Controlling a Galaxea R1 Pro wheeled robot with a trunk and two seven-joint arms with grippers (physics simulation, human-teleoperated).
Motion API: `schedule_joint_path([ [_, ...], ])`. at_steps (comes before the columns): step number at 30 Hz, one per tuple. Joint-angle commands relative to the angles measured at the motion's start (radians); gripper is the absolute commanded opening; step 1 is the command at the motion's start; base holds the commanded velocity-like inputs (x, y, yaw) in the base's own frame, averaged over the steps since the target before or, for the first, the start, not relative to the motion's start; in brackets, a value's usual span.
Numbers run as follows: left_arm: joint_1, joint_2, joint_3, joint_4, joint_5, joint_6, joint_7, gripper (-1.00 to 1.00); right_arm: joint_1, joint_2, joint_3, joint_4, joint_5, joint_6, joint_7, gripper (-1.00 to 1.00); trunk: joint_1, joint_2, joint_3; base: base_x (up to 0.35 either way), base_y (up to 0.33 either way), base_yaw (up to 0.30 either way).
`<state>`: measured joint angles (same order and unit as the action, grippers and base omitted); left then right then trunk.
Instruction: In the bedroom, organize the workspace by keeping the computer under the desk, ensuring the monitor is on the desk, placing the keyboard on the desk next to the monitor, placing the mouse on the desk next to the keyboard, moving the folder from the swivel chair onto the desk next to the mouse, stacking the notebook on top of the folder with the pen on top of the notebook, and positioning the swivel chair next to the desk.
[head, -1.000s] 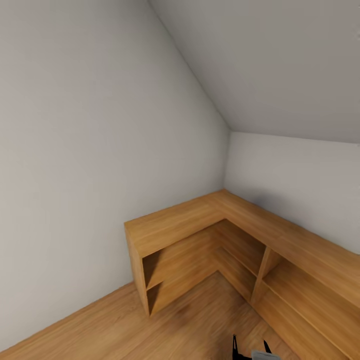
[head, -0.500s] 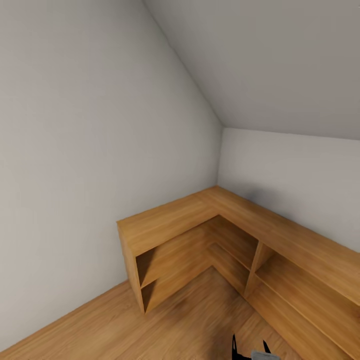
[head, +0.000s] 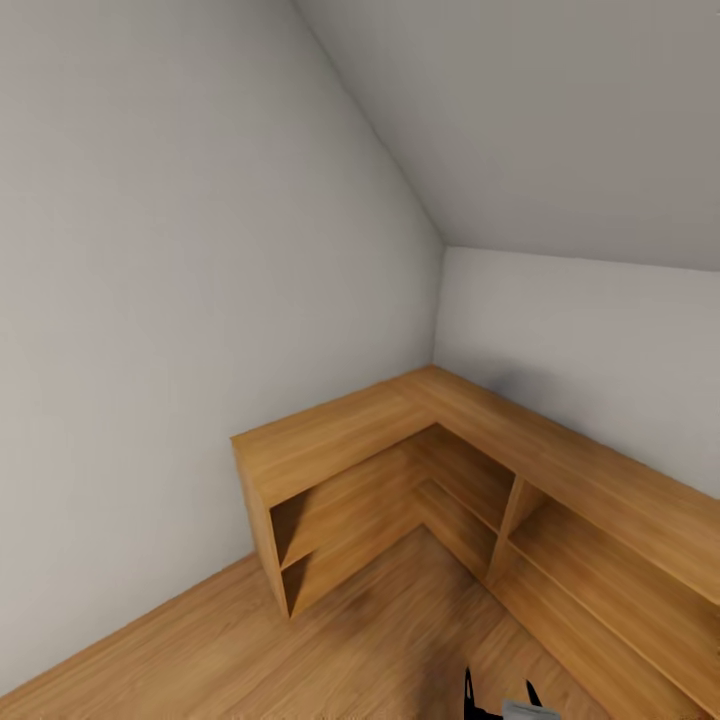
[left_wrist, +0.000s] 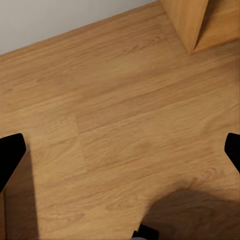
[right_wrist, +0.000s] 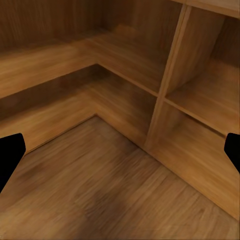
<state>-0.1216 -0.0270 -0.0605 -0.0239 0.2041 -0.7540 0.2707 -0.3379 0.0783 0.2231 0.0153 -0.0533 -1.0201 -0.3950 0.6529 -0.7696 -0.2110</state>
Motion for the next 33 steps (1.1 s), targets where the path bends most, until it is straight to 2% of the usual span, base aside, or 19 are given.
schedule_joint_path([
  [1,-0.001,0.0,-0.007,0.0,0.006,-0.003,0.003,1.0,-0.001,0.0,0.009,0.002,-0.005,-0.003,-0.004,1.0,0.0,-0.001,-0.003,0.006,0.0,-0.083],
  [6,0.0,0.001,-0.007,0.001,0.006,-0.005,0.003,1.0,-0.001,0.0,0.009,0.002,-0.005,-0.003,-0.004,1.0,0.0,-0.001,-0.01,0.101,0.001,-0.136],
  [13,0.0,0.0,-0.007,0.001,0.006,-0.005,0.003,1.0,-0.001,-0.001,0.01,0.002,-0.002,-0.003,-0.004,1.0,0.0,-0.001,-0.014,0.258,0.062,-0.239],
  [23,0.0,-0.001,-0.007,0.001,0.006,-0.005,0.003,1.0,-0.001,-0.002,0.014,0.002,0.005,-0.003,-0.001,1.0,0.0,-0.001,-0.014,0.282,0.178,-0.295],
  [33,-0.001,-0.001,-0.007,0.001,0.006,-0.005,0.003,1.0,-0.001,-0.003,0.015,0.002,0.006,-0.004,0.0,1.0,0.0,-0.001,-0.014,0.056,0.064,-0.3],
])
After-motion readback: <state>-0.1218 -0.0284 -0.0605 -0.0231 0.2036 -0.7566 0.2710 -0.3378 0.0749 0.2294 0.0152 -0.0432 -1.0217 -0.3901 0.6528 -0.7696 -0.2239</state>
